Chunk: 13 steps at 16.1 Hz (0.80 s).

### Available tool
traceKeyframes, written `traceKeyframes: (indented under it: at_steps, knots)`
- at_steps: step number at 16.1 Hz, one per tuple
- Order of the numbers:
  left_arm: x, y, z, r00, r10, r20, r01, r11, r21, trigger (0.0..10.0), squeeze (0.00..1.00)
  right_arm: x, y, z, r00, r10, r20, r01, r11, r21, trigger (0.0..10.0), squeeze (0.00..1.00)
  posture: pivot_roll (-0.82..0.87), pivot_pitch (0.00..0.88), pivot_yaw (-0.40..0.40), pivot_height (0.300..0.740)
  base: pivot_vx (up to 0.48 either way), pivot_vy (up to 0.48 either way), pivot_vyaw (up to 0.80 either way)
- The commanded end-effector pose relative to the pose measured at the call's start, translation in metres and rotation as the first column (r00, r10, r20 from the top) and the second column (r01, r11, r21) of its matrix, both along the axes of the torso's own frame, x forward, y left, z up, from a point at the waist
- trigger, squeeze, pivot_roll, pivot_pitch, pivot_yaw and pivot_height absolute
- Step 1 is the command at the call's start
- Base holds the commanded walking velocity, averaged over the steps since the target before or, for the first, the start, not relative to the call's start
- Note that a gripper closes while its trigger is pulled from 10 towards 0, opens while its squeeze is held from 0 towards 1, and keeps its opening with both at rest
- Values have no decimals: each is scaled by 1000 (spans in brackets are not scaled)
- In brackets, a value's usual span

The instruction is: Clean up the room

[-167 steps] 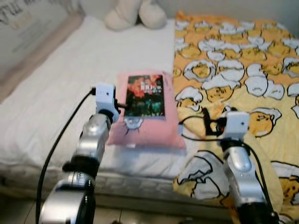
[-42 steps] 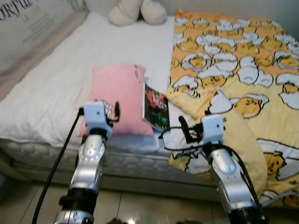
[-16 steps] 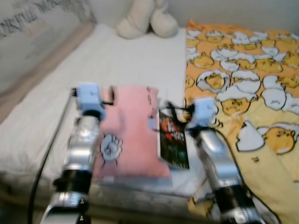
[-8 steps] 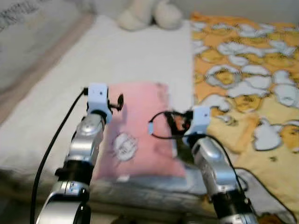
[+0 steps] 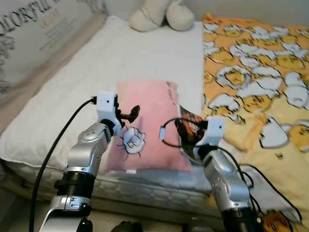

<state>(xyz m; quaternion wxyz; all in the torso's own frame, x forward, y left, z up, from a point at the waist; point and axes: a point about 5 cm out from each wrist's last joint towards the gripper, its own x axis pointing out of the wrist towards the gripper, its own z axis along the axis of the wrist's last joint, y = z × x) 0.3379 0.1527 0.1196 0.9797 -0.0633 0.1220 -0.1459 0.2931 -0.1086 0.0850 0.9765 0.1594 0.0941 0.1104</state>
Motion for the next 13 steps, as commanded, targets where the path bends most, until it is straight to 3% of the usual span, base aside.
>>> traceKeyframes:
  at_steps: [1, 5, 7, 9, 12, 13]
  knots:
    - [0, 10, -7, 998, 47, -39, -47, 999, 6, 10000, 0, 5, 7, -2, 1000, 19, -20, -18, 999, 40, 10000, 0, -157, 84, 65, 740, 0, 0, 0]
    - [-2, 19, 2, 996, 84, 4, -84, 996, 40, 10000, 0, 14, 20, 8, 996, 88, 36, -88, 996, 2, 10000, 0, -150, 87, 59, 740, 0, 0, 0]
    - [-9, 6, 6, 1000, -4, -10, 5, 998, 57, 10000, 0, 14, 31, 5, 991, 129, 44, -128, 992, -21, 10000, 0, -129, 88, 51, 740, 0, 0, 0]
    - [-16, -2, -3, 998, -32, -60, 34, 999, 28, 10000, 0, 14, 33, -1, 992, 121, 24, -121, 993, -13, 10000, 0, -121, 90, 45, 740, 0, 0, 0]
    - [-6, 4, -8, 999, 27, -27, -26, 999, 44, 10000, 0, 20, 25, -10, 997, 74, -3, -74, 997, -20, 10000, 0, -116, 96, 40, 740, 0, 0, 0]
    - [1, 6, -6, 999, 42, -15, -41, 998, 56, 10000, 0, 22, 26, -15, 997, 73, 0, -73, 995, -64, 10000, 0, -122, 99, 41, 740, 0, 0, 0]
